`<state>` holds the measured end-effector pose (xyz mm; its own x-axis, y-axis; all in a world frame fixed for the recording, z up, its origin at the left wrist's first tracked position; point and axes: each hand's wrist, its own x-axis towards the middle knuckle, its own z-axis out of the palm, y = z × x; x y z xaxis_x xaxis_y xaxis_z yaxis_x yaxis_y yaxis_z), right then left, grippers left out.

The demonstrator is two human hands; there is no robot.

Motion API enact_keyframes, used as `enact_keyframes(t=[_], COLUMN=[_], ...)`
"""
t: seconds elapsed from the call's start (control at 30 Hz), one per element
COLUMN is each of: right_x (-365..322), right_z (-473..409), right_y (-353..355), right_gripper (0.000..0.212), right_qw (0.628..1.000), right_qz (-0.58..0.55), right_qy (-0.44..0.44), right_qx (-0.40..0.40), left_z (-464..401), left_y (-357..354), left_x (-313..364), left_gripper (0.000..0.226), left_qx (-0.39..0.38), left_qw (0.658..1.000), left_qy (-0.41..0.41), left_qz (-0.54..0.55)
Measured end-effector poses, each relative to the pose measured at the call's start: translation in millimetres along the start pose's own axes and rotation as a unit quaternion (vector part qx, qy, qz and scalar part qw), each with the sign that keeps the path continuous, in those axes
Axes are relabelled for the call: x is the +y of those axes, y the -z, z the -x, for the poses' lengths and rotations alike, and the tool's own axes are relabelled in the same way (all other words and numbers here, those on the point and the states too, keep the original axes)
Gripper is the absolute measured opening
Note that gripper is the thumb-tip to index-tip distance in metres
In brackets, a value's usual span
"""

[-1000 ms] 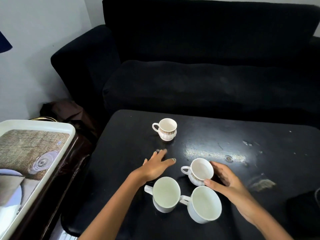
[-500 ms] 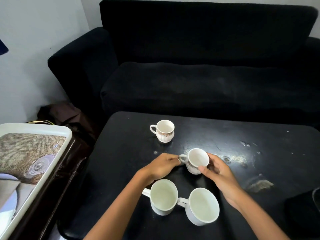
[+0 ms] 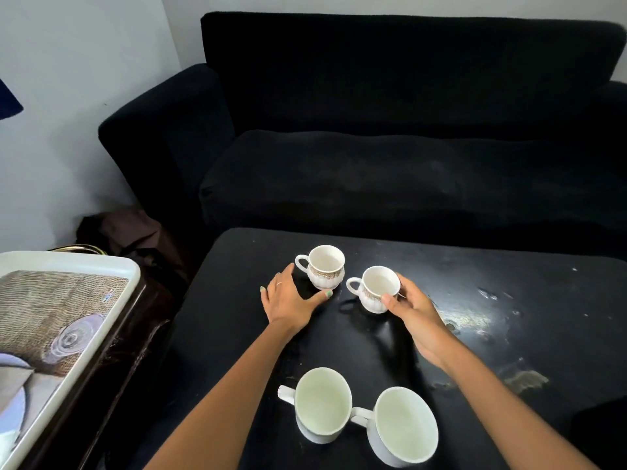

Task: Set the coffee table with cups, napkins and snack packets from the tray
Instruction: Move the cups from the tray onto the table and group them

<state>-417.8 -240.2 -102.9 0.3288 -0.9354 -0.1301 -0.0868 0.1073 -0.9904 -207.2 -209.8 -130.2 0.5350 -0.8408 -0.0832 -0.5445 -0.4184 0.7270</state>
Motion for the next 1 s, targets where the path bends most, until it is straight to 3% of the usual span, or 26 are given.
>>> enact_keyframes(t=[0.3,1.0], right_x=[7.4,12.5], right_z=[-26.3,-64.2], right_y=[-3.6,2.0], right_gripper=[0.044,0.057], right_qw=[1.0,0.998], right_qz=[0.001,0.024], right_qy=[-0.005,-0.047], right_qx=[0.011,0.019], left_z=[-8.6,-16.3], left_y=[-17.3,-27.9], left_x=[1.2,5.4], left_gripper=[0.082,0.093], left_qx=[0.05,0.069], left_qw=[0.998,0.991], left_qy=[0.016,0.02], left_qz=[-0.019,-0.112])
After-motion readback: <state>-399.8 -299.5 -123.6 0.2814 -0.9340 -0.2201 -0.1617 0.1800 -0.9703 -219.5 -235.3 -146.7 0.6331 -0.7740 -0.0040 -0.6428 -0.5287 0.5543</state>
